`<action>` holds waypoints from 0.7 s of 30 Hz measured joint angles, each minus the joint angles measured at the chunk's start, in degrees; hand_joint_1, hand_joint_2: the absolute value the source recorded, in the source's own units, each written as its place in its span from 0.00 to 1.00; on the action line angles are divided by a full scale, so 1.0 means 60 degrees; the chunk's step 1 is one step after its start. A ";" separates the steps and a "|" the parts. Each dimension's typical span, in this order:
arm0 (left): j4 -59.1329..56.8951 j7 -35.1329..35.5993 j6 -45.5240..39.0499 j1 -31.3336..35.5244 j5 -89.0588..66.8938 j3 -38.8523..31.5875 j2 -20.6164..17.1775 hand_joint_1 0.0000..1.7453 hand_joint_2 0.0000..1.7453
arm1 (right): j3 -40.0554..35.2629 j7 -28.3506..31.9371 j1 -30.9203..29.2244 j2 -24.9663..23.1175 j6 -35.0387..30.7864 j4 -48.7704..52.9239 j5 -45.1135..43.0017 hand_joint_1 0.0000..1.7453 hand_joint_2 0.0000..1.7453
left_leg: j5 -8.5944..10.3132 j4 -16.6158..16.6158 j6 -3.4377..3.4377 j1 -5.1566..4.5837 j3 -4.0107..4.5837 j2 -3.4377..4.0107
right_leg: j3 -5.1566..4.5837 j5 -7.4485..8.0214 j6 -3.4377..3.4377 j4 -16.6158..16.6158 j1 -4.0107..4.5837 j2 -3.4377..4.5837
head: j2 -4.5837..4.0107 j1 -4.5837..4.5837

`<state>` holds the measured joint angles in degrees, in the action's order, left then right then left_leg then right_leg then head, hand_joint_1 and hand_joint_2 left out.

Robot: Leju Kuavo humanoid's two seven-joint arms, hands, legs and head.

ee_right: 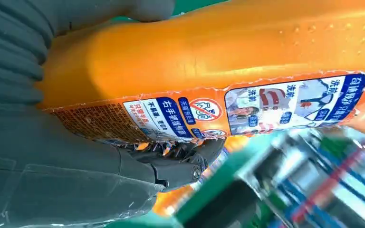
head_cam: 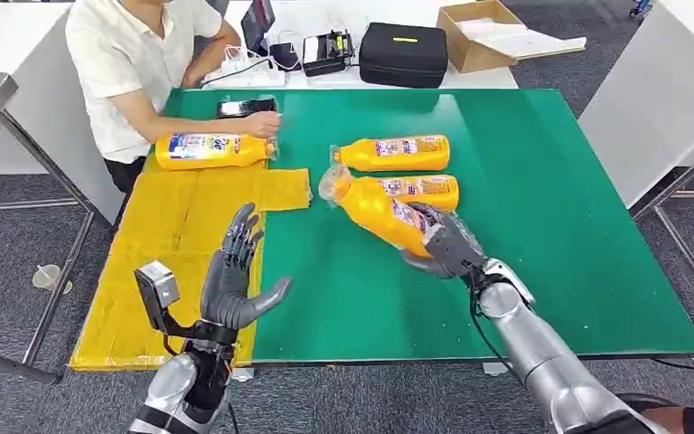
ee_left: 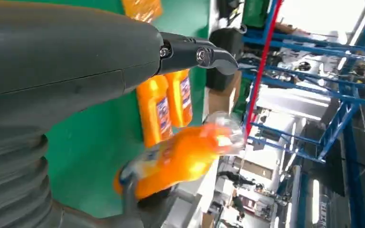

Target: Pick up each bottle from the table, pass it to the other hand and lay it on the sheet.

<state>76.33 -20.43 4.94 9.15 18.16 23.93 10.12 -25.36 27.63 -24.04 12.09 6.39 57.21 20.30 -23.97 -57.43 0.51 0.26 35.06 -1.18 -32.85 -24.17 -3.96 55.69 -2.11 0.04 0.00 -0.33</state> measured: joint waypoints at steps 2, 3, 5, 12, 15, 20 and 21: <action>-0.0055 0.0000 -0.0095 -0.0088 0.0121 0.0212 0.0051 0.00 1.00 | 0.0037 0.0058 0.0170 -0.0348 -0.0322 0.0428 0.0169 1.00 1.00 | -0.0001 0.0000 -0.0001 0.0000 0.0001 0.0004 | -0.0007 0.0000 0.0000 0.0000 0.0003 0.0002 | 0.0000 0.0000; -0.0088 0.0000 -0.0121 -0.0107 0.0197 0.0307 0.0073 0.00 1.00 | 0.0037 0.0102 0.0247 -0.0526 -0.0443 0.0614 0.0223 1.00 1.00 | -0.0001 0.0001 -0.0001 0.0000 0.0001 0.0006 | -0.0010 0.0000 0.0000 0.0000 0.0004 0.0003 | 0.0000 -0.0004; -0.0160 0.0018 -0.0121 -0.0101 0.0328 0.0481 0.0102 0.00 1.00 | 0.0022 0.0175 0.0362 -0.0864 -0.0555 0.0897 0.0194 1.00 1.00 | -0.0001 0.0002 -0.0001 0.0004 0.0002 0.0001 | -0.0012 -0.0002 0.0002 0.0000 0.0008 -0.0001 | 0.0000 -0.0004; -0.0481 0.0058 0.0102 0.0097 0.0415 0.0806 0.0102 0.00 1.00 | -0.0069 0.0313 0.0349 -0.1524 -0.0358 0.1091 0.0044 1.00 1.00 | 0.0001 0.0005 0.0000 0.0006 0.0005 0.0000 | -0.0006 -0.0001 0.0001 0.0000 0.0002 0.0000 | 0.0000 0.0000; -0.0795 0.0186 0.0160 0.0387 0.0313 0.0955 0.0109 0.00 1.00 | -0.0350 0.0419 0.0146 -0.1772 0.0010 0.0901 0.0154 1.00 1.00 | 0.0006 0.0003 0.0003 0.0004 0.0003 0.0002 | -0.0007 0.0003 -0.0002 0.0000 0.0001 0.0001 | 0.0000 0.0000; -0.1232 0.0156 0.0123 0.0690 0.0514 0.0970 0.0168 0.00 1.00 | -0.0827 0.0557 -0.0123 -0.2150 0.0163 0.0486 0.0201 1.00 1.00 | 0.0010 0.0003 0.0001 0.0007 0.0007 0.0002 | -0.0011 0.0003 -0.0002 0.0003 0.0006 0.0001 | 0.0000 0.0000; -0.1271 0.0084 0.0052 0.0724 0.0521 0.0959 0.0196 0.00 1.00 | -0.0921 0.0626 -0.0153 -0.2245 0.0163 0.0431 0.0201 1.00 1.00 | 0.0009 0.0003 0.0001 0.0007 0.0006 0.0004 | -0.0012 0.0003 -0.0002 0.0004 0.0006 0.0003 | 0.0000 0.0000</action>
<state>68.70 -19.93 5.25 13.49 21.29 29.68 11.30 -30.88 31.38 -24.96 -1.37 7.37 59.80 21.51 -23.91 -57.41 0.52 0.30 35.10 -1.15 -32.93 -24.15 -3.97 55.71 -2.07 0.06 0.00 -0.33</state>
